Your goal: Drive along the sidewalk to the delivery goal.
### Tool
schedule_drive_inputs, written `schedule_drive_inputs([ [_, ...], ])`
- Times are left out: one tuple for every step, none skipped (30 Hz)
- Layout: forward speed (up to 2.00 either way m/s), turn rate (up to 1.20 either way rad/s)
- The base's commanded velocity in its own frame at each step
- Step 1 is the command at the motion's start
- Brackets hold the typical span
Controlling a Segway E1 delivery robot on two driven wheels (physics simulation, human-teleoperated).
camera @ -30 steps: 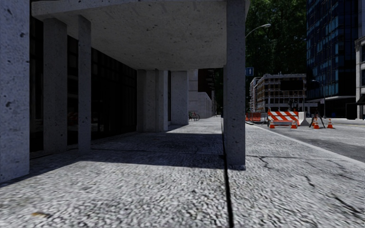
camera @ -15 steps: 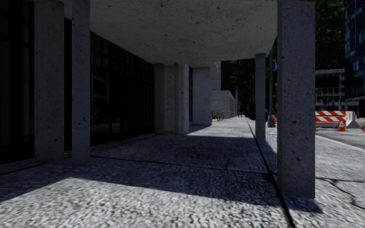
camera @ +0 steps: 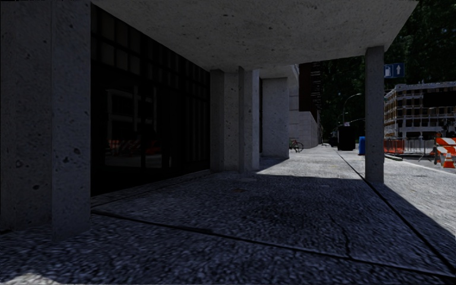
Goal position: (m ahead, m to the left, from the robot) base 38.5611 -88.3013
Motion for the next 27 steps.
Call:
schedule_drive_inputs([
  [2.00,-0.27],
  [2.00,-0.31],
  [2.00,-0.31],
  [2.00,-0.32],
  [2.00,-0.33],
  [2.00,-0.33],
  [2.00,-0.33],
  [2.00,-0.33],
  [2.00,-0.33],
  [2.00,-0.33],
  [2.00,-0.33],
  [2.00,-0.33],
  [2.00,-0.35],
  [2.00,-0.36],
  [2.00,-0.36],
  [2.00,-0.36],
  [2.00,-0.36],
  [2.00,-0.36],
  [2.00,-0.36],
  [2.00,-0.36],
  [2.00,-0.36],
  [2.00,-0.36],
  [2.00,-0.36],
  [2.00,-0.36],
  [2.00,-0.36],
  [2.00,-0.36],
  [2.00,-0.36],
])
